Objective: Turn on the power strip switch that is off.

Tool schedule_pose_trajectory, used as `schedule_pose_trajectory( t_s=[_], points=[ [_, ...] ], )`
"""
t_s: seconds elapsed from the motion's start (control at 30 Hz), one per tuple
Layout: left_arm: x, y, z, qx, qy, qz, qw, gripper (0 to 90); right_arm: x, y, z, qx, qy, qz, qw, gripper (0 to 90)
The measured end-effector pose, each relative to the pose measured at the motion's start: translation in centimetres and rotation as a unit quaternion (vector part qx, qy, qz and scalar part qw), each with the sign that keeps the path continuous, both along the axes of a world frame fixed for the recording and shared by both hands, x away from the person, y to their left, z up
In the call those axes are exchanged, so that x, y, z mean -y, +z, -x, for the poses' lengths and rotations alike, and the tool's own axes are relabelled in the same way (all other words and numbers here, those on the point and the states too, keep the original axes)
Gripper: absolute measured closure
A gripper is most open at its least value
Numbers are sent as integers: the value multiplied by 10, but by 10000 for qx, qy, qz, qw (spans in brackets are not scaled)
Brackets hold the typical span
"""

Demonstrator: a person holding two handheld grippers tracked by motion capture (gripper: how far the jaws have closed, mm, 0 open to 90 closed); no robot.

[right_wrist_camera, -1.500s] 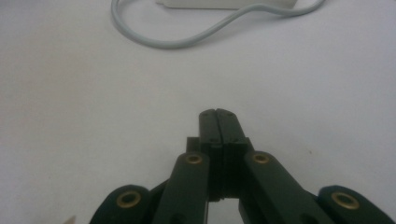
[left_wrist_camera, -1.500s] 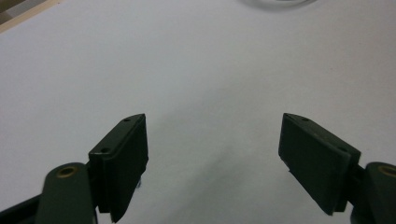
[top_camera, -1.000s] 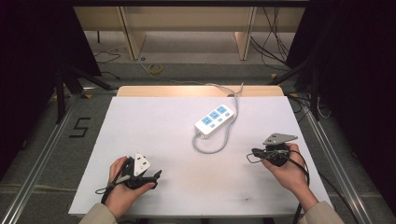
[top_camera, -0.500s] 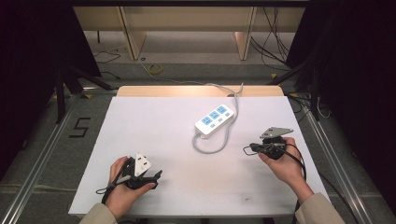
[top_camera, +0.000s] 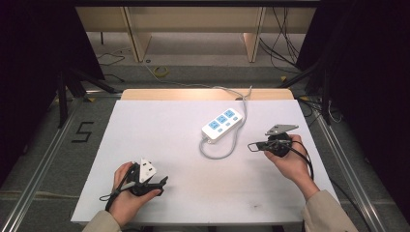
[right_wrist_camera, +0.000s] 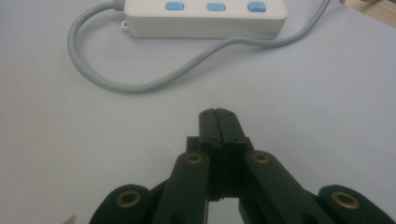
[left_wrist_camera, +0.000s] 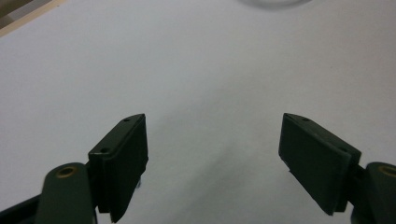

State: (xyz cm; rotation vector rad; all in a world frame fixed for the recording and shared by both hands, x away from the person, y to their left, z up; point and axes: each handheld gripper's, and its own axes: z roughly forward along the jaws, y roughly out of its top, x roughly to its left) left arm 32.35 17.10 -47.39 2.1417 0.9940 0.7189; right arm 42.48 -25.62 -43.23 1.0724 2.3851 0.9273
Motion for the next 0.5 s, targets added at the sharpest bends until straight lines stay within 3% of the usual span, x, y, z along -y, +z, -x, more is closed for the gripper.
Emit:
schedule_pose_trajectory(
  t_s=[0.5],
  points=[
    [0, 0, 0, -2, -14, -28, 10000, 239, -8, 8, -30, -13, -51, 105, 9999, 900]
  ],
)
